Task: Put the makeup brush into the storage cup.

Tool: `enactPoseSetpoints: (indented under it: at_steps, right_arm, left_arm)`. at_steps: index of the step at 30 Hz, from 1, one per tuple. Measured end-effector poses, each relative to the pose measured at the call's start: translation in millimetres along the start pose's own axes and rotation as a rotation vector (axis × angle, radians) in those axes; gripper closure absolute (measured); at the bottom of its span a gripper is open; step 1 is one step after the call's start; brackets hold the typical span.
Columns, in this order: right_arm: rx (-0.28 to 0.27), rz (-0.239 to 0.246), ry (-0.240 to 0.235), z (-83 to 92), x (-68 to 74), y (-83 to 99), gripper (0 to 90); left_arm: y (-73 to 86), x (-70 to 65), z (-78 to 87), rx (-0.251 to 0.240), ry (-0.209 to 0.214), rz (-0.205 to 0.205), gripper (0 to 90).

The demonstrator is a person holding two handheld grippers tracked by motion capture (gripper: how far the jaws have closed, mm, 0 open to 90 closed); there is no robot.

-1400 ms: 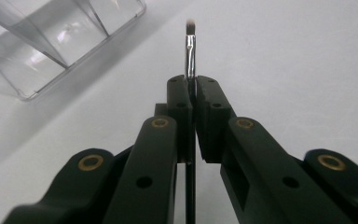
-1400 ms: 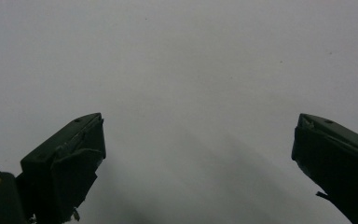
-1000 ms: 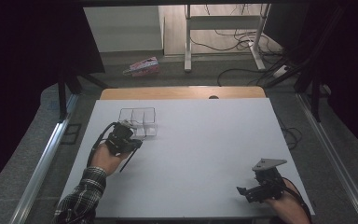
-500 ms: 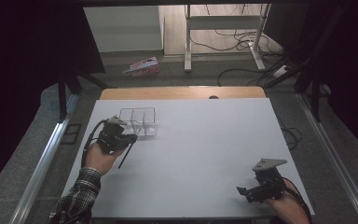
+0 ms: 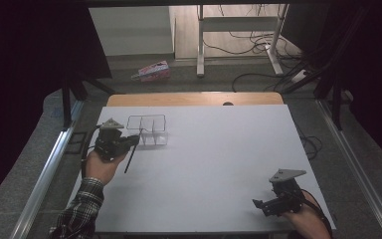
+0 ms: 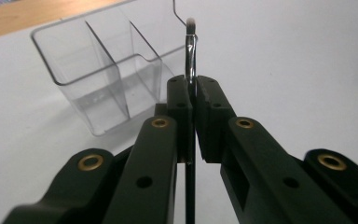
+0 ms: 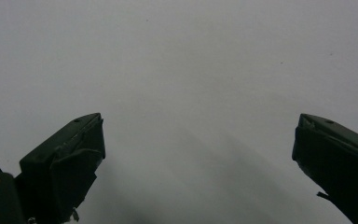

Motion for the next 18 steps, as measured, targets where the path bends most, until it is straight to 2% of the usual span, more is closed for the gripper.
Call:
enactPoseSetpoints:
  at_steps: [7, 10, 18]
  right_arm:
    - [0.0, 0.0, -0.002, 0.0, 0.3, 0.0, 2.3]
    - [0.0, 0.0, -0.003, -0.1, 0.3, 0.0, 2.3]
    - [0.002, 0.002, -0.004, -0.3, 0.2, 0.2, 2.3]
  left_arm:
    - [-7.2, 9.6, 5.6, -0.053, -0.036, 0.016, 85.5]
    - [-12.9, 15.8, 7.6, -0.081, -0.063, 0.014, 85.5]
    - [-22.5, 25.5, 8.4, -0.129, -0.095, 0.03, 85.5]
Point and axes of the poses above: each handheld gripper's, and its own axes: z roughly backward along the jaws, y roughly out of its underside, x roughly to its left, the point moved 8 cm from there along -z, roughly forward along the jaws, and after that the axes turned 4 degrees about -z, right-handed, at the moved point
